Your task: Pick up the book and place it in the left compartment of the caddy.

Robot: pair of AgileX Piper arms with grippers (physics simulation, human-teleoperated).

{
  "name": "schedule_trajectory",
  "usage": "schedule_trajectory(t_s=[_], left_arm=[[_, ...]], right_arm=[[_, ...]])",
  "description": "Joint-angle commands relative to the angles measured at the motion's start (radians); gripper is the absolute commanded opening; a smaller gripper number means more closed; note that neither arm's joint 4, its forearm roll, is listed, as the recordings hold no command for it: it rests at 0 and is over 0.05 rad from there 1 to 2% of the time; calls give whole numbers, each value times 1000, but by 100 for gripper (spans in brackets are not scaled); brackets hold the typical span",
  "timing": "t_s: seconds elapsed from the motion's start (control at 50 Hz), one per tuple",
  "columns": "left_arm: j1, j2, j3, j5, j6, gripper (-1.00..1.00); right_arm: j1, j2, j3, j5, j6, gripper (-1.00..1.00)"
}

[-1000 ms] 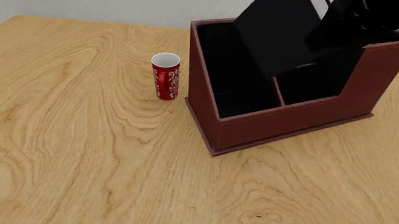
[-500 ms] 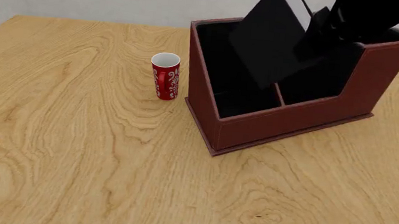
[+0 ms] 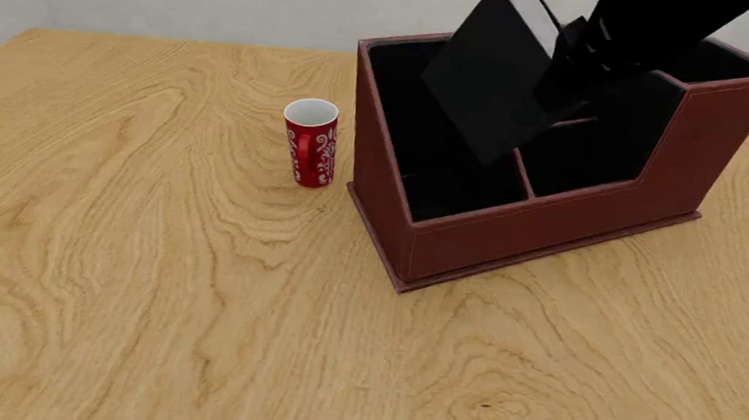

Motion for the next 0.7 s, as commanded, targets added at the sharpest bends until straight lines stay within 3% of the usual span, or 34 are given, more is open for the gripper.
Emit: schedule_trajectory(t_s=[0.02, 0.7], left_arm=[[9, 4, 32, -25, -9, 100], [38, 31, 85, -78, -19, 100]], right_arm=[[-13, 3, -4, 4, -32, -100], [-13, 85, -23, 4, -60, -100]])
